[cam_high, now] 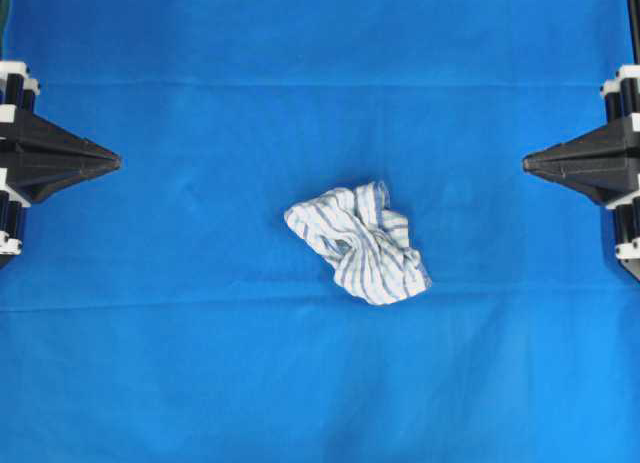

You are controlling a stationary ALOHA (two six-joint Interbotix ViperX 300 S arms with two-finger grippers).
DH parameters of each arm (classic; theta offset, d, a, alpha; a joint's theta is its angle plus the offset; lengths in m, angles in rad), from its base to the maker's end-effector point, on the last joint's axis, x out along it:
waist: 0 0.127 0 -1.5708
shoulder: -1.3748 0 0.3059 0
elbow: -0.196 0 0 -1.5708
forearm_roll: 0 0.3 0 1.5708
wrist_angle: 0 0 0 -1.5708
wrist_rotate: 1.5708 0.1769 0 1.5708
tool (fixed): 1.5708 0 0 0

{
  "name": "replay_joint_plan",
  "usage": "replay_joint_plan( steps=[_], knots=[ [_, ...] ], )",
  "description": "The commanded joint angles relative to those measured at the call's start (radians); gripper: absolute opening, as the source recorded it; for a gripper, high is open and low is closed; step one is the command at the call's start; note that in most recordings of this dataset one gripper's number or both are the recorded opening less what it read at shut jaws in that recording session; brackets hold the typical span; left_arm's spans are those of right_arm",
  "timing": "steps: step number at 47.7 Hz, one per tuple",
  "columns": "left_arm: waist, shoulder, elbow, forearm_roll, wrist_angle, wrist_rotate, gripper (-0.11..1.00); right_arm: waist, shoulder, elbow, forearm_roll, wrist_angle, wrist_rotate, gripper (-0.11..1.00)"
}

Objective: Hand over the towel.
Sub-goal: 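Move the left gripper toward the white blue-striped towel, then close the left gripper on the towel's left edge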

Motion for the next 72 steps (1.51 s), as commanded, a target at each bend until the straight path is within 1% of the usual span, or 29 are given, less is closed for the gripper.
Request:
replay_joint_plan(
  steps=[1, 6, 11, 18, 24, 28, 30, 33, 35, 37, 42, 45, 47, 48, 52, 58, 64, 72],
  knots=[
    [-0.002, 0.015, -0.034, -0.011, -0.002, 0.008, 0.00, -0.006, 0.005, -0.028, 0.000, -0.005, -0.008, 0.00],
    [-0.002, 0.061, -0.061, -0.011, -0.014, 0.009, 0.00, -0.006, 0.005, -0.038, -0.006, 0.043, -0.009, 0.00],
    [-0.002, 0.149, -0.110, -0.012, -0.025, 0.009, 0.00, -0.008, 0.005, -0.049, -0.008, 0.086, -0.009, 0.00],
    [0.002, 0.304, -0.202, -0.011, -0.025, 0.009, 0.00, -0.008, 0.005, -0.051, -0.008, 0.106, -0.009, 0.00],
    [0.011, 0.408, -0.259, -0.012, -0.025, 0.011, 0.01, -0.008, 0.006, -0.049, -0.009, 0.112, -0.011, 0.00],
    [0.025, 0.480, -0.298, -0.012, -0.005, 0.011, 0.01, -0.008, 0.008, -0.049, -0.009, 0.120, -0.009, 0.00],
    [0.026, 0.509, -0.318, -0.012, 0.018, 0.011, 0.05, -0.008, 0.009, -0.049, -0.009, 0.126, -0.009, 0.00],
    [0.026, 0.558, -0.351, -0.012, 0.066, 0.011, 0.18, -0.008, 0.011, -0.048, -0.011, 0.130, -0.009, 0.00],
    [0.026, 0.591, -0.374, -0.012, 0.104, 0.011, 0.28, -0.008, 0.012, -0.048, -0.012, 0.135, -0.011, 0.00],
    [0.026, 0.623, -0.397, -0.012, 0.146, 0.012, 0.42, -0.008, 0.014, -0.048, -0.012, 0.140, -0.009, 0.00],
    [0.026, 0.724, -0.466, -0.012, 0.255, 0.012, 0.72, -0.008, 0.023, -0.044, -0.014, 0.150, -0.011, 0.00],
    [0.026, 0.779, -0.503, -0.012, 0.302, 0.012, 0.86, -0.008, 0.034, -0.040, -0.014, 0.152, -0.009, 0.00],
    [0.026, 0.818, -0.526, -0.011, 0.325, 0.012, 0.91, -0.008, 0.038, -0.040, -0.012, 0.152, -0.009, 0.00],
    [0.026, 0.836, -0.537, -0.012, 0.336, 0.012, 0.93, -0.008, 0.043, -0.040, -0.012, 0.152, -0.009, 0.00],
    [0.026, 0.922, -0.581, -0.012, 0.359, 0.011, 0.92, -0.008, 0.052, -0.037, -0.014, 0.152, -0.009, 0.00],
    [0.028, 1.028, -0.621, -0.012, 0.351, 0.011, 0.93, -0.008, 0.064, -0.034, -0.014, 0.152, -0.009, 0.00],
    [0.028, 1.131, -0.644, -0.012, 0.305, 0.009, 0.93, -0.008, 0.074, -0.032, -0.014, 0.149, -0.009, 0.00],
    [0.028, 1.212, -0.653, -0.012, 0.239, 0.009, 0.93, -0.008, 0.081, -0.031, -0.014, 0.149, -0.009, 0.00]
  ],
)
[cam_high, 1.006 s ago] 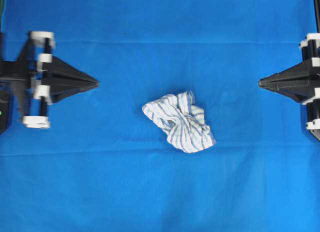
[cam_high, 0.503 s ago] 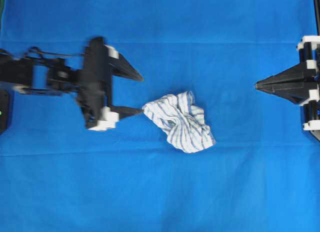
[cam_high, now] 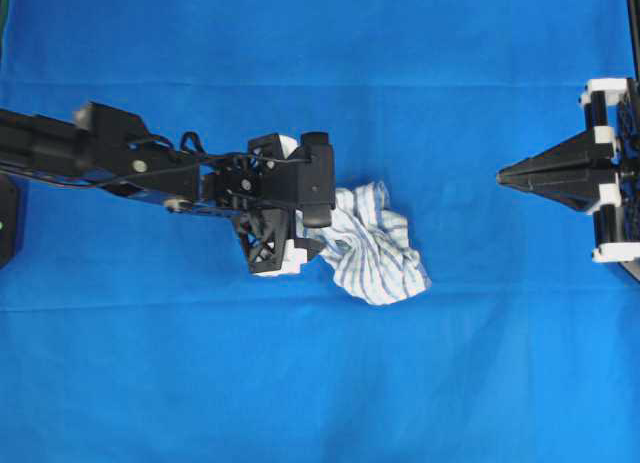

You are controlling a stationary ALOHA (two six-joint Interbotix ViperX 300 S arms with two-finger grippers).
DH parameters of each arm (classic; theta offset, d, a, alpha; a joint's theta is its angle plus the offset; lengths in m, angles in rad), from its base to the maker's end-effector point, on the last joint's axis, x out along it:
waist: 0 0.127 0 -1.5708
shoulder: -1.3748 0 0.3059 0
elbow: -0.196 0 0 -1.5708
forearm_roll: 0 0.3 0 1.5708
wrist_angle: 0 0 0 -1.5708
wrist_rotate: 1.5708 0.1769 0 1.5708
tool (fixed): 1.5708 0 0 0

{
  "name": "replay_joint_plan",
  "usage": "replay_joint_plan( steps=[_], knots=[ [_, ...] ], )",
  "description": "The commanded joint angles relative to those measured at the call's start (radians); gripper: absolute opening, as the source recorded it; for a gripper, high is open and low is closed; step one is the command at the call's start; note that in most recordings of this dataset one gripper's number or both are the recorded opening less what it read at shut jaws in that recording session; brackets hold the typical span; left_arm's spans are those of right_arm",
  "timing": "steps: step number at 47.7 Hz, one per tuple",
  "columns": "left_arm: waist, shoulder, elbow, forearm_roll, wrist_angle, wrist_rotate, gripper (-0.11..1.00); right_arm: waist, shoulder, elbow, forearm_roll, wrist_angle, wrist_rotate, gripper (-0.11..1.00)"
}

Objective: Hand over the towel.
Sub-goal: 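Close the left gripper on the towel's left edge, then lift the towel with the left gripper toward the center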

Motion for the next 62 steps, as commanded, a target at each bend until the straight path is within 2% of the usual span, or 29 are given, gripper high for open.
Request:
replay_joint_plan(
  steps=[1, 14, 19, 24, 30, 35, 51, 62],
  knots=[
    [0.003, 0.006, -0.023, -0.002, -0.032, -0.002, 0.93, -0.002, 0.006, -0.009, -0.002, -0.005, 0.000, 0.00],
    [0.005, 0.017, -0.025, -0.002, -0.044, 0.000, 0.93, -0.002, 0.008, -0.009, -0.002, -0.003, 0.000, 0.00],
    [0.003, 0.012, -0.026, -0.002, -0.028, 0.008, 0.88, -0.002, 0.009, -0.009, -0.002, -0.003, 0.000, 0.00],
    [0.000, 0.005, -0.026, -0.002, -0.023, 0.040, 0.65, -0.002, 0.009, -0.011, -0.002, -0.003, 0.000, 0.00],
    [0.002, -0.020, -0.026, -0.002, -0.021, 0.064, 0.27, -0.002, 0.009, -0.009, -0.002, -0.006, 0.000, 0.00],
    [0.002, -0.066, -0.023, -0.002, -0.020, 0.067, 0.06, -0.002, 0.008, -0.011, -0.002, -0.008, 0.000, 0.00],
    [0.002, -0.354, 0.021, -0.002, -0.006, 0.058, 0.06, -0.002, 0.009, -0.012, -0.002, -0.009, 0.000, 0.00],
    [-0.028, -0.543, 0.064, -0.002, -0.035, 0.057, 0.06, -0.002, 0.009, -0.014, -0.002, -0.012, 0.000, 0.00]
  ],
)
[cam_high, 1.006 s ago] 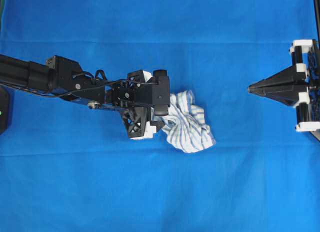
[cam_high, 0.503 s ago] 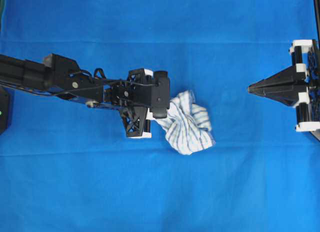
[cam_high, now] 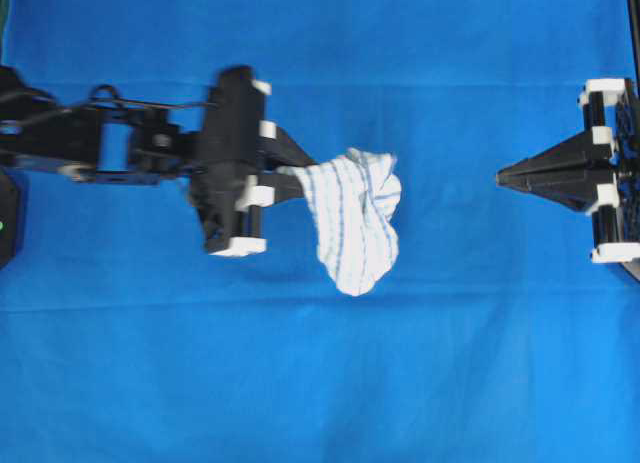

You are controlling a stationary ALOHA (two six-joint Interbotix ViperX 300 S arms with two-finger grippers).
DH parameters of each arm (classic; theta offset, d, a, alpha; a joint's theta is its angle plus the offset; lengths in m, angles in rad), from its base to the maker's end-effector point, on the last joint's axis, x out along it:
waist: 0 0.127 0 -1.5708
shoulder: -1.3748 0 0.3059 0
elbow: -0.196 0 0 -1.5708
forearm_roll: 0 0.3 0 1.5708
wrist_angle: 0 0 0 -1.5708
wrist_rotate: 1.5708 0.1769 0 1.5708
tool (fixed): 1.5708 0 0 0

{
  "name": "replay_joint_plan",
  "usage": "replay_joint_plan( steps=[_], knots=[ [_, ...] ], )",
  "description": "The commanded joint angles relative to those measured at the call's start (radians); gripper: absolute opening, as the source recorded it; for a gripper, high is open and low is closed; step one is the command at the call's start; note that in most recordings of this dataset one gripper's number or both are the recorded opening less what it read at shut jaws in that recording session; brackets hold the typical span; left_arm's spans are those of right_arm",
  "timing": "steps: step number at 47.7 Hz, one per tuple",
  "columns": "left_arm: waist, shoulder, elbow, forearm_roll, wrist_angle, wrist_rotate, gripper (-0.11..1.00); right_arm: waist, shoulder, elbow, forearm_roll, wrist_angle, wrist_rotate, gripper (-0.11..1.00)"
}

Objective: Hand over the towel.
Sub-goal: 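Lift the towel with the left gripper toward the center, then move the right gripper to the towel and close on it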

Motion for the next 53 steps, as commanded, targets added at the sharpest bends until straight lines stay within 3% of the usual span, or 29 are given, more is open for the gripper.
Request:
replay_joint_plan(
  steps=[1, 13, 32, 45, 48, 53],
  knots=[
    [-0.015, -0.087, 0.009, -0.002, -0.031, 0.000, 0.06, -0.002, 0.003, -0.014, -0.002, -0.012, 0.000, 0.00],
    [-0.018, -0.202, 0.104, -0.002, -0.173, 0.000, 0.06, -0.002, 0.003, -0.014, -0.002, -0.023, 0.000, 0.00],
    [-0.018, -0.193, 0.109, -0.002, -0.178, 0.003, 0.06, -0.002, 0.032, -0.023, 0.003, -0.083, 0.020, 0.00],
    [-0.020, -0.190, 0.107, -0.002, -0.179, 0.008, 0.06, -0.002, 0.163, -0.083, 0.032, -0.169, 0.025, 0.01],
    [-0.020, -0.189, 0.107, -0.002, -0.179, 0.008, 0.06, -0.002, 0.209, -0.110, 0.038, -0.186, 0.031, 0.12],
    [-0.020, -0.186, 0.107, -0.002, -0.181, 0.008, 0.06, 0.003, 0.299, -0.164, 0.041, -0.215, 0.054, 0.45]
  ],
)
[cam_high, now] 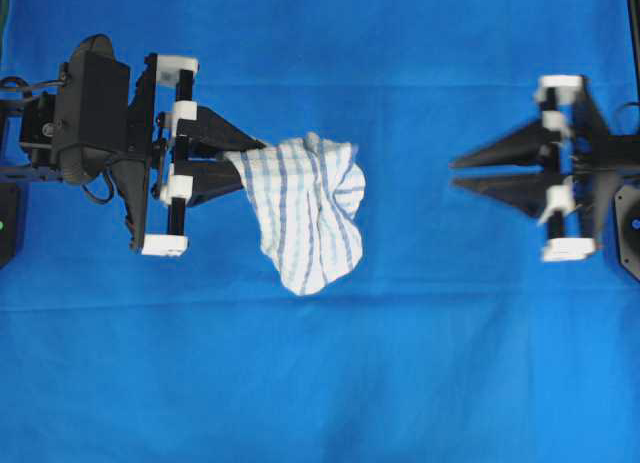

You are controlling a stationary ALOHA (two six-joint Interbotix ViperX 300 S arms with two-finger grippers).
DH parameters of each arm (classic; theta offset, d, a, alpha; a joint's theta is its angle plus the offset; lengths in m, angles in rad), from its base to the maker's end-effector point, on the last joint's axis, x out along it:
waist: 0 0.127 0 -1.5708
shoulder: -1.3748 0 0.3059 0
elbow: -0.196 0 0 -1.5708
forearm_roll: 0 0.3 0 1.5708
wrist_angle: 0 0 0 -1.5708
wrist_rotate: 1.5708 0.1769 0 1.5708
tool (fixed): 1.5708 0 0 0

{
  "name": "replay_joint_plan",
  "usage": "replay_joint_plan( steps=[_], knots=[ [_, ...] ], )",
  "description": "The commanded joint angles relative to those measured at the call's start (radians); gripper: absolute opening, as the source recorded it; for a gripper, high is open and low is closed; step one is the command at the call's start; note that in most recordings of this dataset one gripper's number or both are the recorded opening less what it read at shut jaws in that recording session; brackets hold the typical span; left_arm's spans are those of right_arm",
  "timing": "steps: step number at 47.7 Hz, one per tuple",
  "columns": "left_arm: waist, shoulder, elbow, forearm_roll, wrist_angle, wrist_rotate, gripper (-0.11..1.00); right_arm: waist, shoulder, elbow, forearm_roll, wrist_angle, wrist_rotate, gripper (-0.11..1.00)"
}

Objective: Hand over the towel.
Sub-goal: 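Move the right gripper to the towel and close on it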

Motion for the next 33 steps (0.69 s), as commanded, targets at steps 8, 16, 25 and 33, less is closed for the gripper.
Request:
replay_joint_plan(
  steps=[8, 16, 25, 33],
  knots=[
    [-0.003, 0.003, -0.018, -0.002, -0.015, 0.003, 0.06, 0.026, 0.213, -0.158, 0.005, -0.081, 0.031, 0.72],
    [-0.002, 0.005, -0.017, -0.002, -0.015, 0.005, 0.06, 0.052, 0.344, -0.267, 0.005, -0.103, 0.035, 0.72],
    [-0.002, 0.003, -0.015, -0.002, -0.015, 0.006, 0.06, 0.054, 0.451, -0.371, 0.008, -0.101, 0.049, 0.72],
    [-0.002, 0.005, -0.012, -0.002, -0.015, 0.008, 0.06, 0.054, 0.525, -0.445, 0.008, -0.094, 0.054, 0.72]
  ],
)
